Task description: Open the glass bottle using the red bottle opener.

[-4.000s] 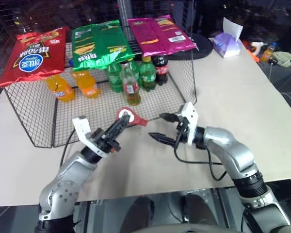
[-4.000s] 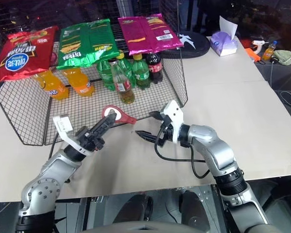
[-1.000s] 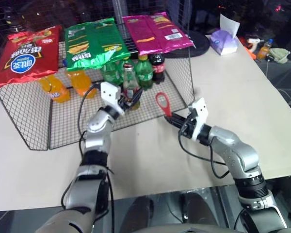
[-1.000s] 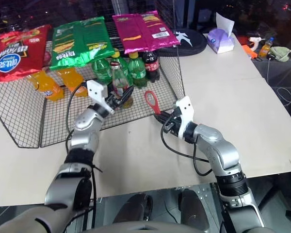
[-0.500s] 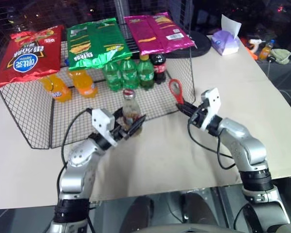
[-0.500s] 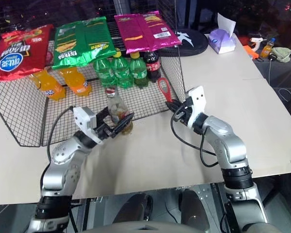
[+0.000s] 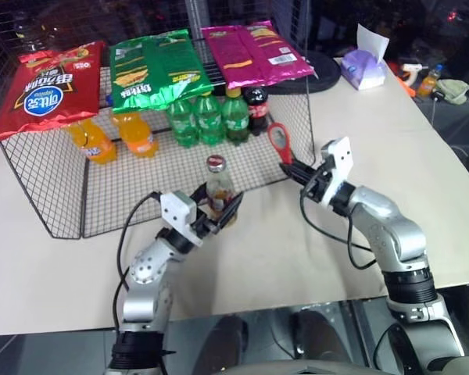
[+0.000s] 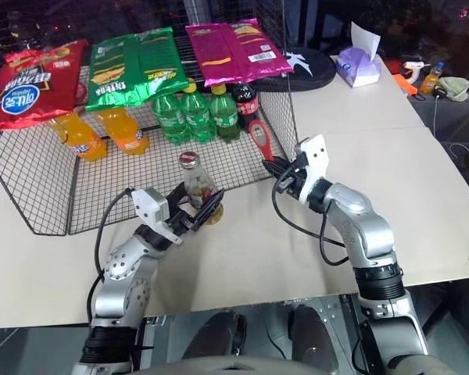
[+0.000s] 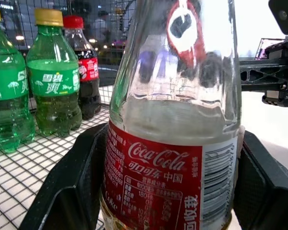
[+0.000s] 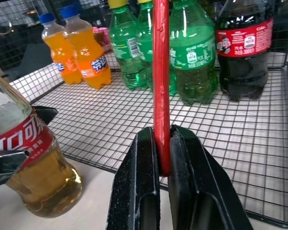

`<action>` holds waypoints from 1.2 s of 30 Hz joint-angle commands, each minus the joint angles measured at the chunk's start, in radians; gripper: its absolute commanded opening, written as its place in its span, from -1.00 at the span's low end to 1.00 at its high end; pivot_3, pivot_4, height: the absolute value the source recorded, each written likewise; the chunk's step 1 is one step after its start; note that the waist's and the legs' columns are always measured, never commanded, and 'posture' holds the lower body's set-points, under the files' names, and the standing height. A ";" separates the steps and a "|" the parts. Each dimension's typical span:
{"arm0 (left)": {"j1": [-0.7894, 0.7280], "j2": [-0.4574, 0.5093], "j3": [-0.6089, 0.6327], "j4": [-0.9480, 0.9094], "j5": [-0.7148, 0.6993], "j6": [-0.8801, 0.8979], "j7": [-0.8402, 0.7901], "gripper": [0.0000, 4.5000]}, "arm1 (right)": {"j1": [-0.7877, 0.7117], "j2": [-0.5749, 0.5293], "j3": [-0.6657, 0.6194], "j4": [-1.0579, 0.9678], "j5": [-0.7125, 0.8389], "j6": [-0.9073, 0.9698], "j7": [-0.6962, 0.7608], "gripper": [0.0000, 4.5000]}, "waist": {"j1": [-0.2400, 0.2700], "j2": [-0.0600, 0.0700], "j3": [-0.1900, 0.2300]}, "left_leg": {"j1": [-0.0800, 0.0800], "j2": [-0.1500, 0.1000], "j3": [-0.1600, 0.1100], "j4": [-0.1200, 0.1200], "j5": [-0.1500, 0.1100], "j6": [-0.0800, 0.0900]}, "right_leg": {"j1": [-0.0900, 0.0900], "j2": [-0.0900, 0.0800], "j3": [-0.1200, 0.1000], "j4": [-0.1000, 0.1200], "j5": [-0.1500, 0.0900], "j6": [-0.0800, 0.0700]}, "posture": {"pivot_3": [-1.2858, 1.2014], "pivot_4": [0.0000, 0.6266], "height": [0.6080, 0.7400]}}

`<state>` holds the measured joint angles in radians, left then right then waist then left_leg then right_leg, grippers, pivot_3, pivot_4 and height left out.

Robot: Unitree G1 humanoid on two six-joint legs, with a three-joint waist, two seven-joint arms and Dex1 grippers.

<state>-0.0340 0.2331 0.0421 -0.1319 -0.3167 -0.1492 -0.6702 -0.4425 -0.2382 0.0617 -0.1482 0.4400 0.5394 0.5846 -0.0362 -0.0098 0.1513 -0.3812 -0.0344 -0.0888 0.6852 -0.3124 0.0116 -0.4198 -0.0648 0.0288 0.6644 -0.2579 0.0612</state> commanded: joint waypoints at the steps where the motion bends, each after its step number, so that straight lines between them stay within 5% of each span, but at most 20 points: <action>1: 0.016 -0.001 -0.005 -0.005 0.014 -0.038 0.014 0.99 | -0.015 -0.004 0.004 -0.031 0.005 -0.021 0.021 -0.99 | 0.000 0.000 0.000 | 0.000 0.000 0.000 0.000 0.000 0.000 | 0.000 0.000 0.000 0.000 0.000 0.000 | 0.03 -0.52 1.00; 18: 0.091 0.070 0.006 -0.316 -0.054 0.127 0.109 0.99 | -0.015 -0.004 0.009 -0.010 -0.010 -0.032 0.035 -0.99 | -0.001 0.000 0.000 | 0.000 0.000 0.000 0.000 0.000 0.000 | 0.000 0.000 0.000 0.000 0.000 0.000 | 0.03 -0.52 1.00; 36: 0.094 0.090 0.027 -0.388 -0.130 0.189 0.128 0.99 | -0.015 -0.001 0.022 0.009 -0.033 -0.048 0.053 -0.99 | -0.001 0.000 0.000 | 0.000 0.001 0.000 0.000 0.000 0.000 | 0.000 0.000 0.000 0.000 0.000 0.000 | 0.03 -0.52 1.00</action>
<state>0.0584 0.3122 0.0582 -0.4635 -0.4350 0.0424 -0.5401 -0.4451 -0.2422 0.0802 -0.1158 0.4022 0.5169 0.6268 -0.0368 -0.0097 0.1513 -0.3811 -0.0339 -0.0885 0.6850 -0.3124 0.0117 -0.4197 -0.0644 0.0291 0.6640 -0.2579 0.0612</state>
